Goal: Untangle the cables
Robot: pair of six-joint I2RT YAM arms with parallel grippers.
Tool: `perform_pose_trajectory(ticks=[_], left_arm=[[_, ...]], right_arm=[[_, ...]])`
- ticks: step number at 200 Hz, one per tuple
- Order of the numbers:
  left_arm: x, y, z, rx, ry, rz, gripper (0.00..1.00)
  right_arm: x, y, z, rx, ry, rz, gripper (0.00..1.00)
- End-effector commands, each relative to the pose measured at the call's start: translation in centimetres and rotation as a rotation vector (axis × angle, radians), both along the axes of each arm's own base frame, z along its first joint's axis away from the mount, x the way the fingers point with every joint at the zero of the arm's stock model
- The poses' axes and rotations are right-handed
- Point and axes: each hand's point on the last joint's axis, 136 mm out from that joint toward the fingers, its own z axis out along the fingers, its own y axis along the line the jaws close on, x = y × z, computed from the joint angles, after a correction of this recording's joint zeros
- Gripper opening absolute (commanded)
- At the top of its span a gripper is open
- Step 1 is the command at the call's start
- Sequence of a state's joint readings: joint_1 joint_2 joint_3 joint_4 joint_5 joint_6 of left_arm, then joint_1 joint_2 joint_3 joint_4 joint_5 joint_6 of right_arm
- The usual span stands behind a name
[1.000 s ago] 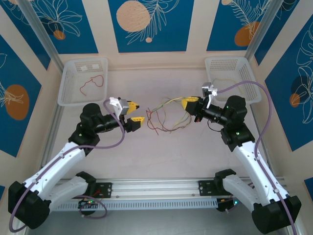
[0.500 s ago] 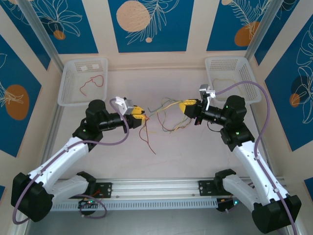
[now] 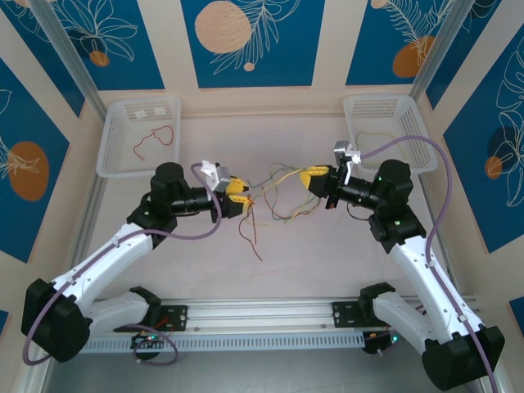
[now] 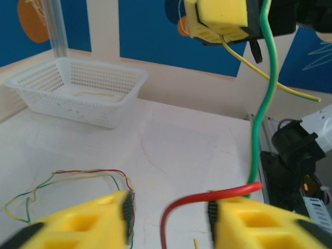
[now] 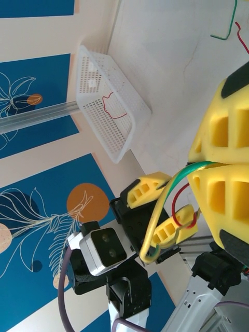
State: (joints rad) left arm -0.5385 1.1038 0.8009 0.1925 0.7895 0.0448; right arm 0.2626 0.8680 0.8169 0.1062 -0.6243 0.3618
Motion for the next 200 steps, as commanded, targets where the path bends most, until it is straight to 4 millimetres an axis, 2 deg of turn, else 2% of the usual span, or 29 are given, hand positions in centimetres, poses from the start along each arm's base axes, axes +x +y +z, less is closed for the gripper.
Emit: perform_pose_trajectory(ticks=[1, 13, 35, 78, 83, 98, 108, 151, 167, 192, 200], left_arm=[[-0.8, -0.7, 1.1, -0.008, -0.04, -0.06, 0.25], [-0.8, -0.7, 1.1, -0.007, -0.046, -0.053, 0.2], [-0.8, -0.5, 1.3, -0.009, -0.057, -0.036, 0.0], [0.1, 0.2, 0.9, 0.008, -0.072, 0.05, 0.0], [0.2, 0.3, 0.9, 0.008, -0.077, 0.058, 0.03], [0.6, 0.7, 0.9, 0.01, -0.092, 0.093, 0.03], [0.8, 0.9, 1.0, 0.013, -0.107, 0.119, 0.09], [0.7, 1.6, 0.4, 0.069, -0.136, 0.14, 0.2], [0.0, 1.4, 0.6, 0.059, -0.141, 0.1, 0.33], [-0.9, 1.0, 0.9, 0.042, -0.152, 0.037, 0.64], [-1.0, 0.9, 0.9, 0.046, -0.16, 0.033, 0.67]], right_arm=[[0.4, -0.1, 1.1, 0.003, -0.037, -0.024, 0.0], [0.5, -0.2, 1.1, 0.001, -0.038, -0.039, 0.0], [1.0, -0.7, 0.8, -0.006, -0.035, -0.087, 0.0], [1.8, -1.4, 0.1, -0.012, -0.013, -0.131, 0.0], [1.7, -1.4, 0.1, -0.013, -0.014, -0.128, 0.0], [1.5, -1.2, -0.1, -0.017, -0.019, -0.107, 0.0], [1.4, -1.2, -0.3, -0.019, -0.02, -0.104, 0.0], [1.5, -1.8, -1.1, -0.032, 0.002, -0.042, 0.0], [1.1, -1.6, -0.8, -0.025, 0.01, 0.044, 0.0], [-0.8, -0.9, -0.2, -0.042, -0.009, 0.226, 0.0], [-1.8, -0.6, 0.2, -0.042, -0.013, 0.305, 0.0]])
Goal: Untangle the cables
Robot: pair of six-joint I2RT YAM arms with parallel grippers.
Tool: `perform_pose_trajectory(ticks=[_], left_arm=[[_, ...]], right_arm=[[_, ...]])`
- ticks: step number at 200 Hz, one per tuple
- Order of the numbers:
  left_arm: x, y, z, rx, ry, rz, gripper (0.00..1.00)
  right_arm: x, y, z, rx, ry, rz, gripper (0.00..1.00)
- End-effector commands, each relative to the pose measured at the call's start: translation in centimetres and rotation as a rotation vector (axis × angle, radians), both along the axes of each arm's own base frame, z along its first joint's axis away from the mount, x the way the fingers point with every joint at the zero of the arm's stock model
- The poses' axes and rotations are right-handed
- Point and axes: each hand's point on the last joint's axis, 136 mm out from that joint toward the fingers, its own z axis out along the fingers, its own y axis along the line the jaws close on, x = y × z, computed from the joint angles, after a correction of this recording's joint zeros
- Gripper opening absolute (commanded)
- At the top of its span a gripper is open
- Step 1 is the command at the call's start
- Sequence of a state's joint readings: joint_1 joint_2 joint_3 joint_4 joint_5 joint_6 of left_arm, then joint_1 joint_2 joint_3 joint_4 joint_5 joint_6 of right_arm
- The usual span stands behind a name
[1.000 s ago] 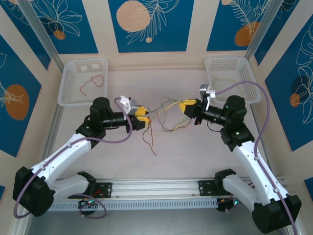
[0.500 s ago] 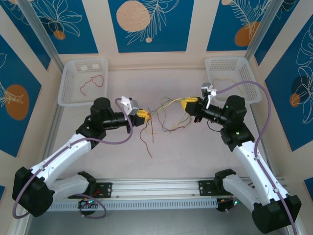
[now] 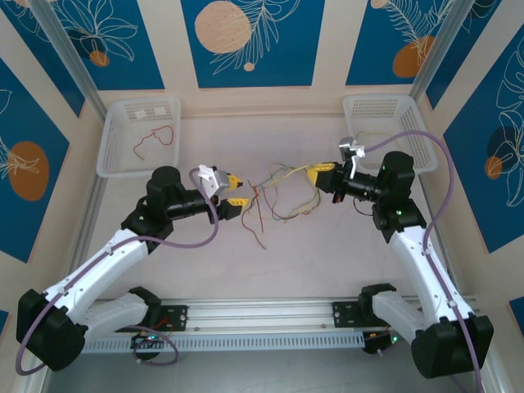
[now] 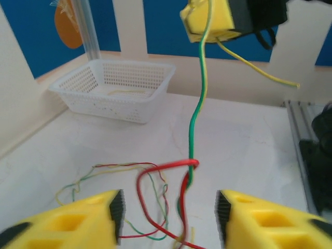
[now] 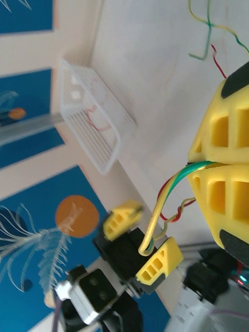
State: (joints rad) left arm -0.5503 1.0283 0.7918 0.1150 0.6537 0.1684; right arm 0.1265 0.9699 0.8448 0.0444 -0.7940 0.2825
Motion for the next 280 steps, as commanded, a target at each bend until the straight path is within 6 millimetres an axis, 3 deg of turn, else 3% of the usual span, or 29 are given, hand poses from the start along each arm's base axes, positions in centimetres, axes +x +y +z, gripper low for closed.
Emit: perform_pose_trajectory(ticks=[1, 23, 74, 120, 161, 196, 236, 280], left_arm=[[-1.4, -0.3, 0.8, -0.008, -0.039, -0.071, 0.68], [-2.0, -0.5, 0.8, -0.009, -0.07, -0.115, 0.7], [-3.8, -2.2, 1.1, -0.029, -0.02, -0.27, 0.69], [-4.3, -2.9, 1.4, -0.015, -0.025, -0.3, 0.62], [-3.3, -2.1, 1.1, 0.011, -0.07, -0.206, 0.61], [-2.3, 0.3, 1.7, 0.007, -0.106, -0.126, 0.63], [-3.3, 0.0, 2.6, -0.01, -0.082, -0.21, 0.67], [-3.8, 0.5, 3.1, -0.021, -0.11, -0.193, 0.67]], right_arm=[[-4.0, 1.2, 2.6, 0.009, -0.072, 0.281, 0.0], [-5.5, 1.6, 3.7, 0.019, -0.072, 0.392, 0.0], [-5.4, 2.4, 4.1, -0.007, -0.091, 0.398, 0.0], [-3.2, 2.4, 3.3, -0.073, -0.084, 0.266, 0.0], [-3.6, 1.8, 3.4, -0.068, -0.11, 0.267, 0.0], [-3.8, 1.4, 3.7, -0.051, -0.124, 0.285, 0.0], [-4.0, 1.6, 4.4, -0.028, -0.125, 0.34, 0.0], [-4.1, 1.5, 4.4, -0.042, -0.127, 0.33, 0.0]])
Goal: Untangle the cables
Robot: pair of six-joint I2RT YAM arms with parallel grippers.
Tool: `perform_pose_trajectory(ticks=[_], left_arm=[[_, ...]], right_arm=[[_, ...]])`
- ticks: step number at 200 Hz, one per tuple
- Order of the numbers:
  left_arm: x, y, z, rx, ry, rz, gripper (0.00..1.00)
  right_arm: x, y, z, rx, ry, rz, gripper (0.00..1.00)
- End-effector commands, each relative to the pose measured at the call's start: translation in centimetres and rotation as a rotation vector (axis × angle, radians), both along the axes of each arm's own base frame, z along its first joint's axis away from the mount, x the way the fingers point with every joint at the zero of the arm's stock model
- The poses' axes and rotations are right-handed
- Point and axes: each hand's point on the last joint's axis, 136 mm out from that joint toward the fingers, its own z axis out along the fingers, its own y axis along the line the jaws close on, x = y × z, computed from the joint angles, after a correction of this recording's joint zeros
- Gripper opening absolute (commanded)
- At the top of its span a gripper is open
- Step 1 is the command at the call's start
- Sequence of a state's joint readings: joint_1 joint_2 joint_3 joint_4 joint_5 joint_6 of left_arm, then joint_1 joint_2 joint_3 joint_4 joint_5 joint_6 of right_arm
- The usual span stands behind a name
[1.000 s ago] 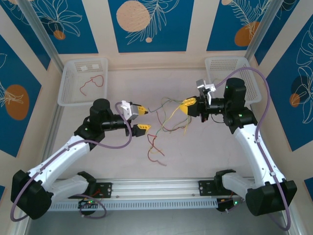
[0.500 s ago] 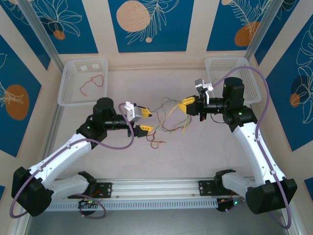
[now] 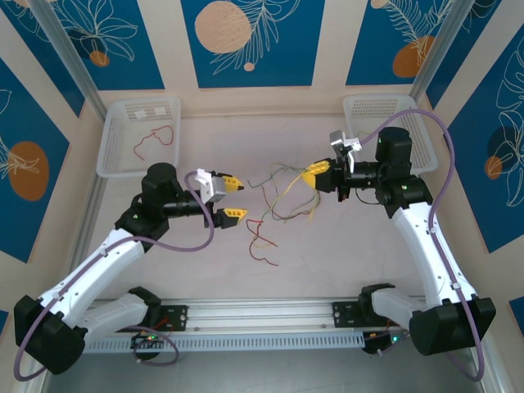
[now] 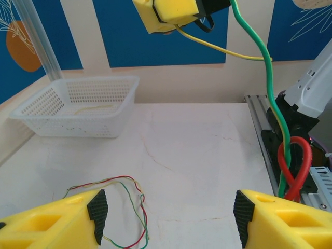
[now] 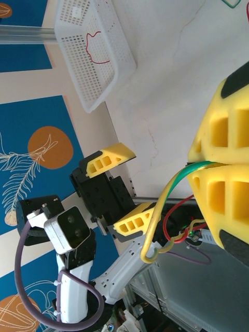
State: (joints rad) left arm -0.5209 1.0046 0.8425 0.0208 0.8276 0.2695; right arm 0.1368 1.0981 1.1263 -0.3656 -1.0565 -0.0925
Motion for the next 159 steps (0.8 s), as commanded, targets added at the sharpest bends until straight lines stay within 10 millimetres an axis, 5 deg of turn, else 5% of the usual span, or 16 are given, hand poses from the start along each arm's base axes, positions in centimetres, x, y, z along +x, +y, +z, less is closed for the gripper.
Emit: perform_pose_trajectory(ticks=[1, 59, 159], left_arm=[[-1.2, 0.3, 1.5, -0.026, -0.045, -0.041, 0.67], [-2.2, 0.4, 2.6, -0.055, -0.045, -0.09, 0.65], [-2.3, -1.8, 0.5, -0.01, 0.087, -0.235, 0.62]], right_arm=[[-0.9, 0.0, 1.1, 0.009, -0.024, 0.032, 0.0], [-0.3, -0.1, 0.8, -0.006, -0.022, 0.008, 0.0], [-0.1, 0.7, 0.8, -0.015, -0.035, 0.02, 0.0]])
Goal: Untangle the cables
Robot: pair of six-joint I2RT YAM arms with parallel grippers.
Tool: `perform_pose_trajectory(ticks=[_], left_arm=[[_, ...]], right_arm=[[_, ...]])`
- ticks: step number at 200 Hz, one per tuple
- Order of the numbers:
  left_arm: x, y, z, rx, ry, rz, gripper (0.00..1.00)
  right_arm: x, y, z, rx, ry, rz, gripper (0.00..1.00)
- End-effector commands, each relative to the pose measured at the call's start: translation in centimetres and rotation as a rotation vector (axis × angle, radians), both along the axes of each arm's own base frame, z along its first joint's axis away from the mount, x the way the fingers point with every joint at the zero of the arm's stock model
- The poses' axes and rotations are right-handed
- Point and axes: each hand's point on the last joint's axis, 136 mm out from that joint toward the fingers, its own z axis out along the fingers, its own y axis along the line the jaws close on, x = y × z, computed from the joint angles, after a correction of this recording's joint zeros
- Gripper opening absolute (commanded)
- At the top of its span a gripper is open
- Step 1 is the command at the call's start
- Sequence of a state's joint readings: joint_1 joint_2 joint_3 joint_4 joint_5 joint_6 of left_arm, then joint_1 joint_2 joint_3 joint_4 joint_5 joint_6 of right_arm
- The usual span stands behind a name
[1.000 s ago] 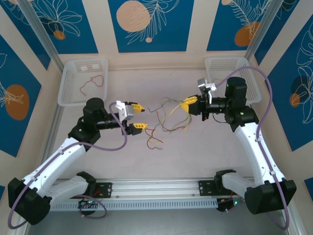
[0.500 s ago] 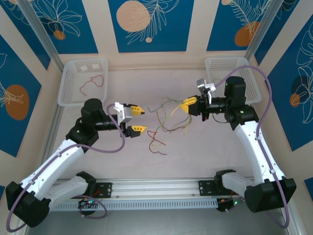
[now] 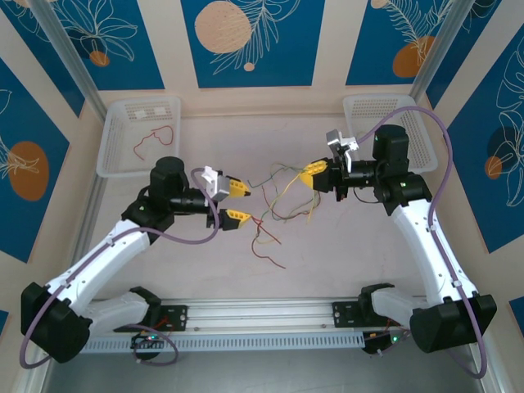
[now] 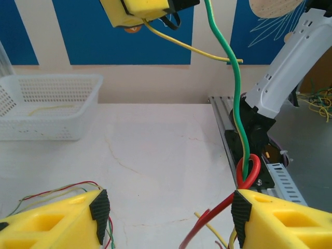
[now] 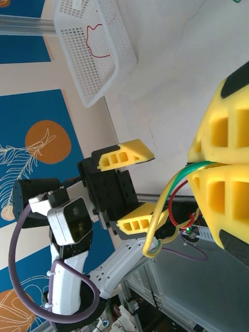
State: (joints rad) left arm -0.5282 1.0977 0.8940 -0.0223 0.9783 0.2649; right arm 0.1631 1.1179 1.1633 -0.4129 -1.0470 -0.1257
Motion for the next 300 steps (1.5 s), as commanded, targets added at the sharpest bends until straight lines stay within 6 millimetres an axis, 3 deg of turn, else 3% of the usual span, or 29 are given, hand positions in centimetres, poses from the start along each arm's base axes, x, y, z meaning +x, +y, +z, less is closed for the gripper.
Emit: perform_pose_trajectory(ticks=[1, 38, 79, 127, 231, 246, 269, 300], left_arm=[[-1.2, -0.5, 1.1, -0.022, -0.008, -0.084, 0.62], [-1.4, -0.4, 1.0, -0.01, -0.009, -0.08, 0.6], [-2.9, 0.2, 2.9, -0.032, -0.04, -0.106, 0.62], [-3.5, 0.4, 3.3, -0.047, -0.039, -0.129, 0.63], [-1.2, -1.0, 0.5, -0.001, 0.023, -0.122, 0.61], [-1.3, -1.1, 0.5, -0.002, 0.024, -0.132, 0.57], [-1.4, -1.1, 0.3, 0.009, 0.033, -0.135, 0.39], [-1.3, -1.1, 0.4, 0.014, 0.032, -0.124, 0.24]], right_arm=[[0.1, 0.1, 0.5, -0.003, -0.03, -0.002, 0.0], [0.3, 0.0, 0.5, -0.007, -0.037, -0.013, 0.0], [0.8, -0.3, 0.6, -0.004, -0.04, -0.025, 0.0], [0.7, -0.2, 0.9, 0.0, -0.038, -0.014, 0.0], [-0.4, 0.4, 2.0, 0.021, -0.054, 0.037, 0.0], [-0.1, 0.4, 1.9, 0.017, -0.054, 0.023, 0.0], [0.4, 0.4, 1.7, 0.012, -0.051, 0.002, 0.0], [1.6, 0.3, 1.2, -0.013, -0.046, -0.066, 0.0]])
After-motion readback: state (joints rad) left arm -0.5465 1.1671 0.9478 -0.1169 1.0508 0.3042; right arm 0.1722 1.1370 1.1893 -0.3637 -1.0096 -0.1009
